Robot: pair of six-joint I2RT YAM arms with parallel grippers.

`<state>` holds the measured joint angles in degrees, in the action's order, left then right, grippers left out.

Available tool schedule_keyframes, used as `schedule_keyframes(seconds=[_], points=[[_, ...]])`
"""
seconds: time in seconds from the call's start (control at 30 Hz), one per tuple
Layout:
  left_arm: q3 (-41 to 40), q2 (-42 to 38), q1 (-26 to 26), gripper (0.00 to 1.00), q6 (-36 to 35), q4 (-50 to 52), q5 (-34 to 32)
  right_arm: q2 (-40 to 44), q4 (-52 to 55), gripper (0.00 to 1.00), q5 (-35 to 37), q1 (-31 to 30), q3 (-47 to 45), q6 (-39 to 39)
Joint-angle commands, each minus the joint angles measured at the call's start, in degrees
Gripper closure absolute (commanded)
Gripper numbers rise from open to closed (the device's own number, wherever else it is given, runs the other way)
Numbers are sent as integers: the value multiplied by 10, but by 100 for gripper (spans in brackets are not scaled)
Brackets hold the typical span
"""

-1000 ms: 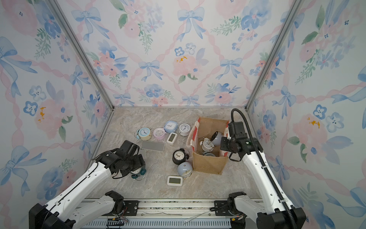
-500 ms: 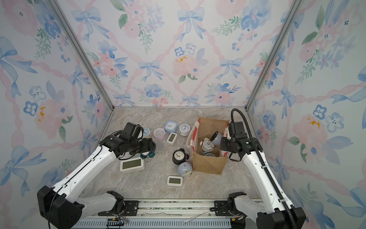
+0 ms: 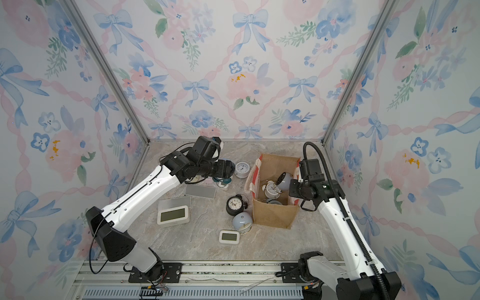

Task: Put the alarm clock into the canvas bag
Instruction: Place the alarm at the canvas bag.

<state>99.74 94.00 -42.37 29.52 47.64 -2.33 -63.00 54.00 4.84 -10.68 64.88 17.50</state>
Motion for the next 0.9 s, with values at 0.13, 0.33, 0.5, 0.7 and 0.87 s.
schedule_keyframes(seconds=[0.13, 0.33, 0.5, 0.7, 0.87], points=[[166, 103, -60, 42, -27, -13, 11, -2, 27, 87, 15, -6, 20, -7], [308, 201, -97, 43, -25, -14, 48, -8, 28, 87, 13, -6, 24, -7], [392, 276, -114, 46, -12, -13, 82, -3, 34, 87, 17, -5, 28, -10], [405, 321, -122, 48, 21, -13, 84, 5, 37, 87, 18, -4, 26, -8], [388, 337, -124, 49, 35, -12, 88, 7, 42, 87, 21, -3, 29, -10]])
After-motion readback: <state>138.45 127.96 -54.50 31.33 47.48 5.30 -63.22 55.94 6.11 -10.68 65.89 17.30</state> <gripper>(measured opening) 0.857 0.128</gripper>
